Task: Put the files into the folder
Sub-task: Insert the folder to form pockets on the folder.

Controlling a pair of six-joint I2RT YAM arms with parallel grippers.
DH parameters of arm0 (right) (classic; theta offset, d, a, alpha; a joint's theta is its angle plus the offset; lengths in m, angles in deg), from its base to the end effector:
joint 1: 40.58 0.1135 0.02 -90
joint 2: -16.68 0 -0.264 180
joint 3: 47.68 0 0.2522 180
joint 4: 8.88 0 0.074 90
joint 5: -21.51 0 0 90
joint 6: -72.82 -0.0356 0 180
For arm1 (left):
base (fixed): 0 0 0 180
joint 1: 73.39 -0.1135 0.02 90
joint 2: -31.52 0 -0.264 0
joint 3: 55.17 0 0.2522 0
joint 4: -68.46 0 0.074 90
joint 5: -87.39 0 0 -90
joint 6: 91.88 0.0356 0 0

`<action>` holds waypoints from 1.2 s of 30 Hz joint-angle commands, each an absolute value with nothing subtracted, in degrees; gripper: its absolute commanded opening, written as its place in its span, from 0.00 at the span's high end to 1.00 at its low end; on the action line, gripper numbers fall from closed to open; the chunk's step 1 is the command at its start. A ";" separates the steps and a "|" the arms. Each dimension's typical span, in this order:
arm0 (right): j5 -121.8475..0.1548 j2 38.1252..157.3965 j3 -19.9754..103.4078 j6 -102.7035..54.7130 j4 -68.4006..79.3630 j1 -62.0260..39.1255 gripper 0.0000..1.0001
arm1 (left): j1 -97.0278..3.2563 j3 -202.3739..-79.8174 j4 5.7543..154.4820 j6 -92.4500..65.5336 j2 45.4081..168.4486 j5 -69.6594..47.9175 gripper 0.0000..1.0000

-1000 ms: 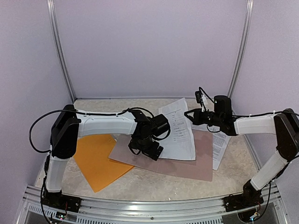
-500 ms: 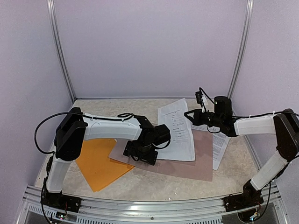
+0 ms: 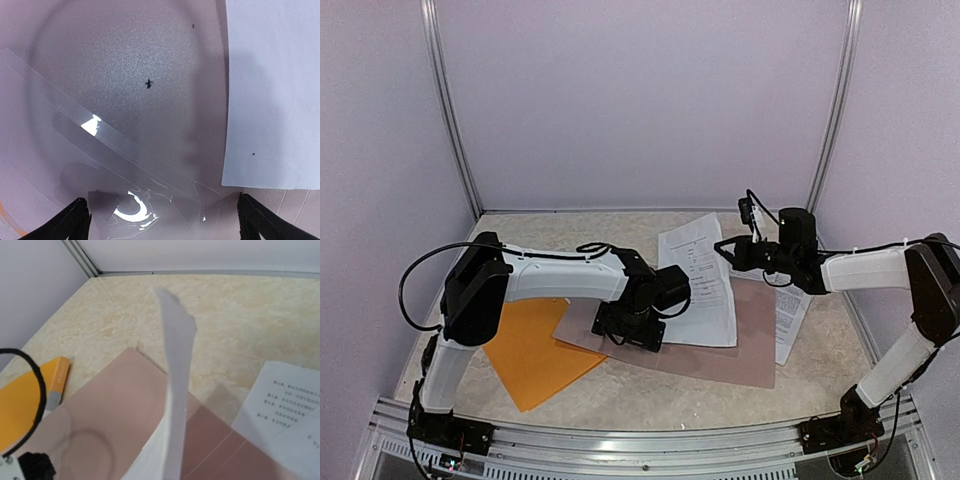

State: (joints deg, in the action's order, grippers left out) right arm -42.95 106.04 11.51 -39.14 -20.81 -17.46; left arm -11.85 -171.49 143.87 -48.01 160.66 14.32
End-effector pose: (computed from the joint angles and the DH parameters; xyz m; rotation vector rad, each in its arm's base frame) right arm 0.3029 0.1460 0.2175 -0.3387 1.9424 0.9468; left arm 0.2168 -0.3783 0.1543 0.3792 2.8520 0.2168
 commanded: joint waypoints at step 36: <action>-43.07 103.87 9.57 -38.37 -20.04 -16.59 1.00 | -11.22 -160.17 140.44 -51.80 160.56 15.41 0.57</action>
